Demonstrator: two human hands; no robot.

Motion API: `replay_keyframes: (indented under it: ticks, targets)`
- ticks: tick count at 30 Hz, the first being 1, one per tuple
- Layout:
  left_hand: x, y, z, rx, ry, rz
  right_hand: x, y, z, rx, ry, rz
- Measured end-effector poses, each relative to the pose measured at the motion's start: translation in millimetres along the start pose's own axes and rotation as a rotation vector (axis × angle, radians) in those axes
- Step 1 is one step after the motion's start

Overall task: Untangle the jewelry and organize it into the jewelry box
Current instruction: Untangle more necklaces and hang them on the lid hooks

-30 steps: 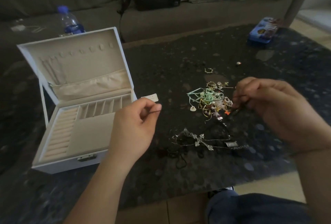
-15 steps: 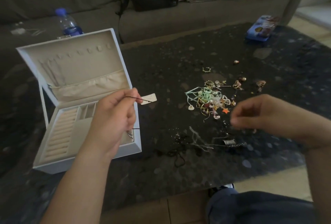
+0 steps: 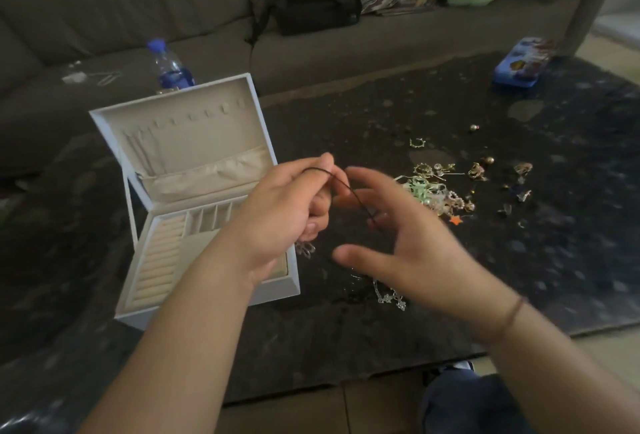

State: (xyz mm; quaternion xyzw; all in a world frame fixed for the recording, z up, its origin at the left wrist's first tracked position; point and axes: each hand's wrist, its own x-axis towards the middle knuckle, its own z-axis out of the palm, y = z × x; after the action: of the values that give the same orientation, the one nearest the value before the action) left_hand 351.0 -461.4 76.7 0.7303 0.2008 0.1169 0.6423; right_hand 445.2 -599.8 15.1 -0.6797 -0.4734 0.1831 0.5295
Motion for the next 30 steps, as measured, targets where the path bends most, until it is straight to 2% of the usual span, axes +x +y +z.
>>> replay_keyframes:
  ticks: [6,9,11,14,19,22,24,27,29,30]
  targets:
    - [-6.3,22.1,-7.2,0.19,0.005,0.064,19.6,1.0,26.9,-0.079,-0.208,0.089]
    - [-4.1,28.7,-19.5,0.489,0.141,0.262,21.7,6.7,12.9,0.078,-0.296,0.13]
    - [-2.5,31.4,-31.5,0.629,0.263,0.372,20.6,10.5,-10.6,0.223,-0.256,0.132]
    - [-4.8,35.2,-49.1,0.661,0.332,0.38,16.5,27.4,-45.1,0.299,-0.207,0.132]
    - [-14.1,39.0,-73.3,0.604,0.424,0.372,5.0,59.2,-65.8,0.075,-0.323,0.24]
    - [-18.9,33.7,-85.5,0.58,0.442,0.334,-1.0,67.4,-68.4,0.014,-0.311,0.254]
    - [-25.1,27.0,-88.6,0.641,0.33,0.204,-4.2,67.1,-69.3,0.055,-0.264,0.239]
    - [-37.0,0.5,-83.0,0.84,-0.068,-0.044,-5.8,61.0,-67.4,0.319,-0.182,0.212]
    - [-43.5,-23.8,-67.5,0.942,-0.264,-0.082,-6.4,52.7,-62.1,0.415,-0.181,0.186]
    - [-44.1,-39.0,-58.6,0.99,-0.297,-0.06,-7.1,50.2,-58.4,0.436,-0.204,0.168]
